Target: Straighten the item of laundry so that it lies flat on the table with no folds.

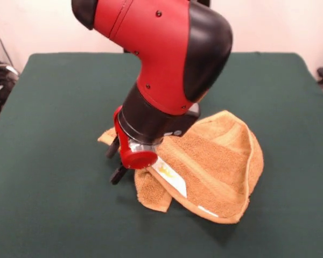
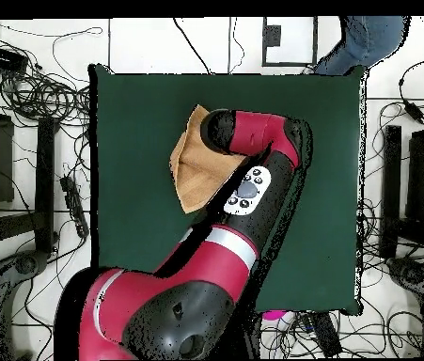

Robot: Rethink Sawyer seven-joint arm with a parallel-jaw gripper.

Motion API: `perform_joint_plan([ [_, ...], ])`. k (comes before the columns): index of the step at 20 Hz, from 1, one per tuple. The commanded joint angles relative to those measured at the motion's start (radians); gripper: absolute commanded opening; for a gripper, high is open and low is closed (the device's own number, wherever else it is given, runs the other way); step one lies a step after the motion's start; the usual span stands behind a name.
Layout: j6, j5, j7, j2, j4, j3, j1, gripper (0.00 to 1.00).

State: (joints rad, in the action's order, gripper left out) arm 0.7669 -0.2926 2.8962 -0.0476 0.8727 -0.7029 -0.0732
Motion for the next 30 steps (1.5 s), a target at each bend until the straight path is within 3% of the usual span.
perform_joint_plan([
  [1, 0.238, 0.004, -0.038, 0.064, 0.149, 0.160, -0.016, 1.00],
  [8, 0.307, 0.035, -0.025, 0.116, 0.169, 0.126, -0.055, 1.00],
  [13, 0.257, 0.040, 0.014, 0.075, 0.143, 0.126, -0.047, 1.00],
  [23, 0.305, 0.036, 0.005, 0.070, 0.095, 0.129, -0.043, 1.00],
  [30, 0.257, 0.018, 0.008, 0.085, 0.193, 0.175, -0.053, 1.00],
])
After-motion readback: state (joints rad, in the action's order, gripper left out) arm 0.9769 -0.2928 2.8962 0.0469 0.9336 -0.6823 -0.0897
